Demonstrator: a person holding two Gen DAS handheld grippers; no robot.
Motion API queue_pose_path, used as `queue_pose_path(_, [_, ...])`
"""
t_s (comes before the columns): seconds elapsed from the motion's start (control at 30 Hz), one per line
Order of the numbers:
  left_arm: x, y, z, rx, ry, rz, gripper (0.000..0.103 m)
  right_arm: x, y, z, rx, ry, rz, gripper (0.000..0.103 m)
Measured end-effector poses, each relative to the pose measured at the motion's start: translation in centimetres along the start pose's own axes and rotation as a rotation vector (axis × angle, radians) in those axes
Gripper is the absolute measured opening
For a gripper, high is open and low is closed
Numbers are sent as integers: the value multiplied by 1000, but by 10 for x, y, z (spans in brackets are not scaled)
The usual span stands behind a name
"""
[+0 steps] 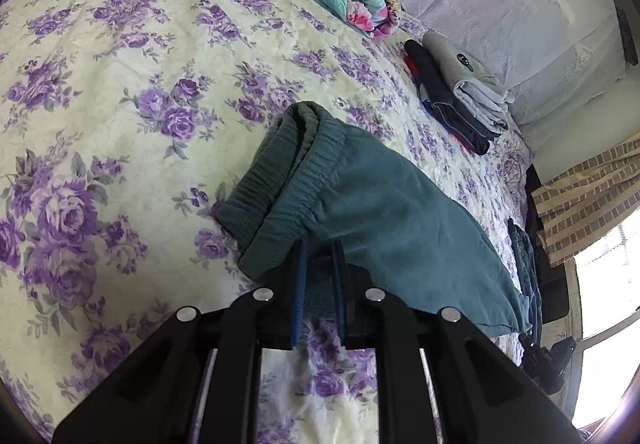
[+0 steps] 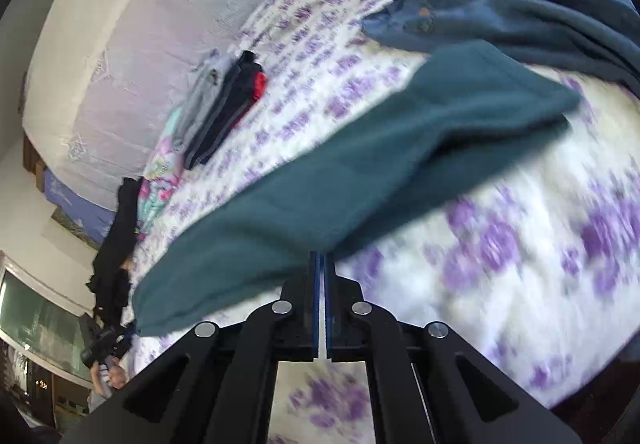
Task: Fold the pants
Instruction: 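Lower the folded pants onto the bed and open both grippers, then grasp the leg cuff of the teal pants with the right gripper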
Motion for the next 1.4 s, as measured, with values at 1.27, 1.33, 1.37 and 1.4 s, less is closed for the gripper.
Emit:
queue_pose_path(1.27, [15,16,-42,119,-10,35,26,-10,-67,-129,338,65,-225,2])
queue_pose_path(1.33, [3,12,-50,106,-1,11,26,-13,-70,-128,374,34,-217,12])
queue_pose_path(1.37, [-4,11,-59,142,-2,-8,26,-15,-72,-127,396,22,-217,20])
queue_pose_path(1.4, [-9,10,-69,178,3,-22,26,-16,-72,-126,403,14,-215,26])
Point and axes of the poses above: each gripper's, at about its wrist camera, not at the fingertips, and x roughly the way its jaws point, z to its left, y to its underside, the point moved 7 cm from there along x, roughly the way its jaws point, and after that the axes turned 11 degrees about -z, right-handed, at the moved point
